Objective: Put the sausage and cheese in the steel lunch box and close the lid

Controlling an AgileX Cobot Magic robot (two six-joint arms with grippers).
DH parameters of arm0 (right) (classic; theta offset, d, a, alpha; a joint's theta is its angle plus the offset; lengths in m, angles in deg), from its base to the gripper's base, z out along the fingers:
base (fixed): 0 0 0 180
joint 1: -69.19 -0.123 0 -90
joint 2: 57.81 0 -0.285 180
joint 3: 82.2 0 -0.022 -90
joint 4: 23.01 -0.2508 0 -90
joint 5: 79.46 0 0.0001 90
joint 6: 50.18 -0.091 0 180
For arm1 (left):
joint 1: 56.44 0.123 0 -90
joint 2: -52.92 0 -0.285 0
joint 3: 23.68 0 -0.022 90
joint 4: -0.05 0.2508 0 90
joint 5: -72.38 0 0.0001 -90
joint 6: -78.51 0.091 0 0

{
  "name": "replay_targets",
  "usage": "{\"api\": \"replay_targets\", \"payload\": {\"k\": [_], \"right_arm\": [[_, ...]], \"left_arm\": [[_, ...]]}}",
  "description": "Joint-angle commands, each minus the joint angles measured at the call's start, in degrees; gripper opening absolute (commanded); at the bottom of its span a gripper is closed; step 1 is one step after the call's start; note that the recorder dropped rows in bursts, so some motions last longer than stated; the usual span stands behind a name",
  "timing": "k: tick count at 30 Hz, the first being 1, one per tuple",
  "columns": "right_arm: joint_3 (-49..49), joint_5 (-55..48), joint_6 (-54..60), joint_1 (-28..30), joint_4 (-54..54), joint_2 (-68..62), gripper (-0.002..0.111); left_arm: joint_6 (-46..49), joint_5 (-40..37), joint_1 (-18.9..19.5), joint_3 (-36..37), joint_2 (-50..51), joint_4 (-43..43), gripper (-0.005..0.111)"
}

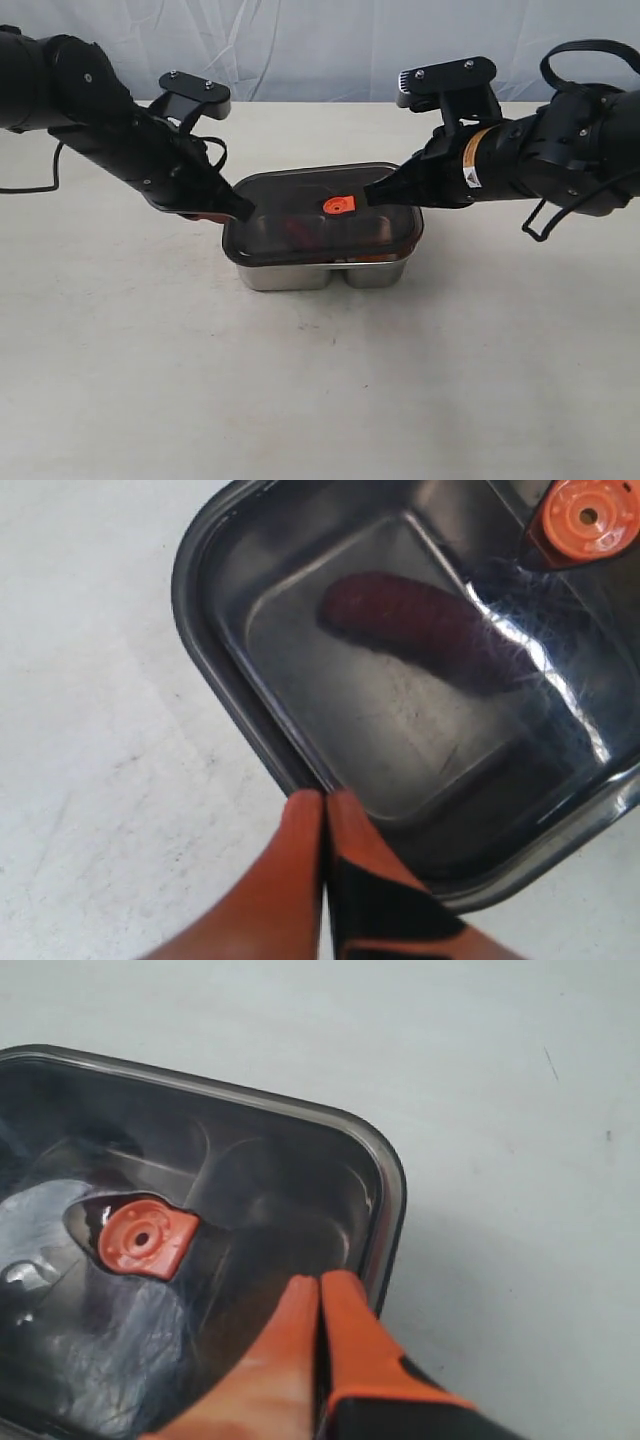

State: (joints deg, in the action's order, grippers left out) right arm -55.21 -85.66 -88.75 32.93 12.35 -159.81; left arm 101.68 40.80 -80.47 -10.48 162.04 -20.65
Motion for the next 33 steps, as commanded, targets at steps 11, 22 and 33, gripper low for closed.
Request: {"api": "replay_targets", "payload": {"k": [11, 22, 33], "right_arm": [[0.2, 4.6, 0.0, 0.3, -1.4, -5.7, -0.001], [0.2, 4.4, 0.0, 0.3, -2.1, -8.0, -0.001], [0.2, 4.4, 0.0, 0.3, -2.8, -11.3, -0.001]], "left_arm": [[17.6, 2.9, -0.2, -0.3, 0.4, -18.1, 0.0], [17.7, 1.9, -0.2, -0.3, 6.2, -18.2, 0.0], [17.9, 1.7, -0.2, -0.3, 8.0, -18.0, 0.0]]}}
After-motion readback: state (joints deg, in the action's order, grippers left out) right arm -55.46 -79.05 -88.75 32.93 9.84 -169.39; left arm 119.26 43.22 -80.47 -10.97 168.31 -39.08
